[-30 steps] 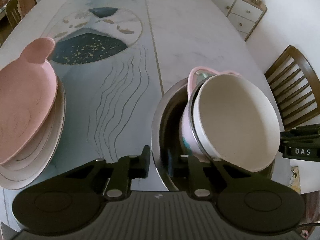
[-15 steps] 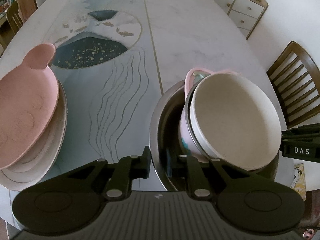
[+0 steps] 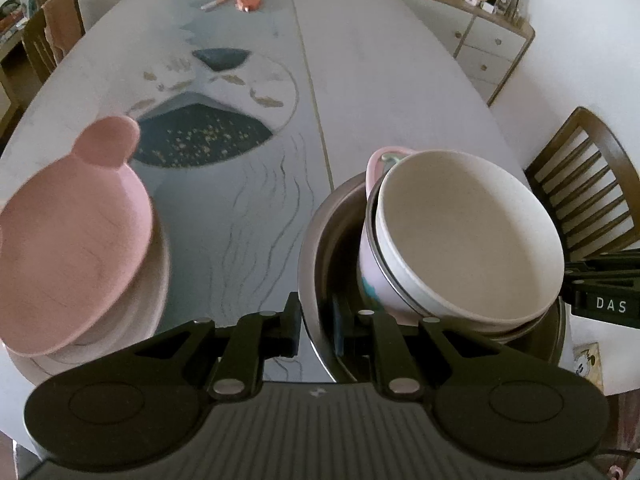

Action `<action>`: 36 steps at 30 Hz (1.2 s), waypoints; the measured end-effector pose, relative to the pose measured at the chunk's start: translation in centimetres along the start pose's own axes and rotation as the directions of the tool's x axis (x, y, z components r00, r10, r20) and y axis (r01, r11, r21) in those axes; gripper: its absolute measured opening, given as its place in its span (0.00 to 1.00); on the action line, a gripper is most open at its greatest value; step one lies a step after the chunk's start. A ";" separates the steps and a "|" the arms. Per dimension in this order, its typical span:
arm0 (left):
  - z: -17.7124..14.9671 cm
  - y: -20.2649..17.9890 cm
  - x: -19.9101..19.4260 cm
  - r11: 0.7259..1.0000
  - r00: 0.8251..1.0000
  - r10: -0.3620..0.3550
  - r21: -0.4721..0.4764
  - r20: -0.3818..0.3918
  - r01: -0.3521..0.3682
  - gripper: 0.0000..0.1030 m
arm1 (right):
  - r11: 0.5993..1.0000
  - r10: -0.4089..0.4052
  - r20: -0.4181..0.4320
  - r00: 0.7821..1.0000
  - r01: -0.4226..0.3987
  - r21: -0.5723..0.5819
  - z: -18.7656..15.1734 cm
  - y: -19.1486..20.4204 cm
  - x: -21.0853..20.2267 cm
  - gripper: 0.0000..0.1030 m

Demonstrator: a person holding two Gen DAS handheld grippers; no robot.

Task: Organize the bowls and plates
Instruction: 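Hold the whole stack with both tools and carry it along the table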

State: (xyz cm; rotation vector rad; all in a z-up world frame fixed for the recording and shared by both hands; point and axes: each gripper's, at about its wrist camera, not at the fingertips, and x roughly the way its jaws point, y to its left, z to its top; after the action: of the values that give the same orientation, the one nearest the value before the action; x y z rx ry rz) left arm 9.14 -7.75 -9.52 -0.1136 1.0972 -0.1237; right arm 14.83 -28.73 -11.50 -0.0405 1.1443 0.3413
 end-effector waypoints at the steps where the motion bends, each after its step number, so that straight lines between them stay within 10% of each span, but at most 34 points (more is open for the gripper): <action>1: 0.1 0.3 -0.3 1.000 1.000 0.001 -0.003 0.005 -0.001 0.14 | 1.000 0.001 0.004 1.000 -0.001 -0.004 0.2 0.2 -0.2 0.14; 36: 2.4 21.5 -6.9 0.966 0.978 0.185 -0.203 0.092 -0.163 0.14 | 0.959 0.165 0.034 0.986 -0.153 -0.241 10.1 21.1 4.2 0.14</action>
State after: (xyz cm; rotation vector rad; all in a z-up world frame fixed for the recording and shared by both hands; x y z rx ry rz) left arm 9.11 14.61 -5.64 -0.1961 1.0020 0.1469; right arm 19.25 -5.61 -8.01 -0.1493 1.0511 0.6187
